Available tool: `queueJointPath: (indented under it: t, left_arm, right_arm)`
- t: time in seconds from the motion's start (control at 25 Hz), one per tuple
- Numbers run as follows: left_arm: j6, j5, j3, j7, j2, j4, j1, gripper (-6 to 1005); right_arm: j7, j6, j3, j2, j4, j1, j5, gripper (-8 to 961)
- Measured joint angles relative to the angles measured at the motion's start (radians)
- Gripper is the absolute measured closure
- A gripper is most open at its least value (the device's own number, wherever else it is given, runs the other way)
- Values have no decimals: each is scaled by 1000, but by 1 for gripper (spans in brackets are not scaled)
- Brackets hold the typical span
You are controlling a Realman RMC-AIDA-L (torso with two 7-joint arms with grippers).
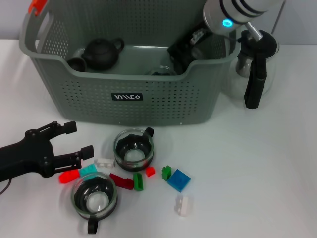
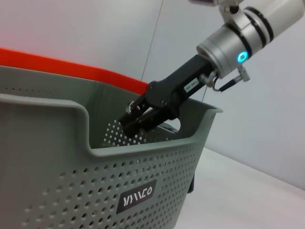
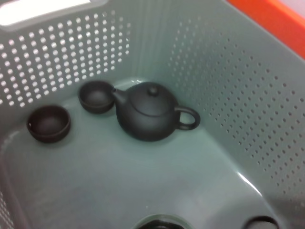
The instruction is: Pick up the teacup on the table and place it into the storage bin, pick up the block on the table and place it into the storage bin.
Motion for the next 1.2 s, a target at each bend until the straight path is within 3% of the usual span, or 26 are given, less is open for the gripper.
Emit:
queueJointPath:
  t: [0.04, 0.24, 0.36, 0.48, 0.6, 0.84, 1.04, 1.2]
  left_arm:
    - [0, 0, 0, 0, 0, 0, 1, 78]
    - [0, 0, -9, 0, 0, 0, 4, 79]
    - [-1, -3, -11, -4, 0, 0, 6, 79]
    - [-10, -6, -14, -7, 0, 0, 7, 79]
    - [-17, -6, -24, -8, 1, 0, 6, 79]
    - [0, -2, -19, -23, 8, -3, 1, 78]
    - [36, 0, -22, -23, 12, -9, 17, 79]
    - [35, 0, -20, -19, 12, -8, 21, 78]
  right_arm:
    - [5, -14, 1, -1, -16, -2, -1, 626]
    - [18, -199, 24, -7, -237, -64, 4, 516]
    - [12, -415, 52, 0, -577, -176, 59, 451]
    - [1, -591, 59, -8, -872, -282, 192, 385]
    - [-38, -746, 60, -15, -1030, -363, 338, 350]
    - [-134, -911, 19, 5, -1044, -461, 450, 326]
    - [-229, -902, -37, 5, -1023, -564, 496, 326]
    - [-414, -846, -17, 5, -919, -656, 576, 327]
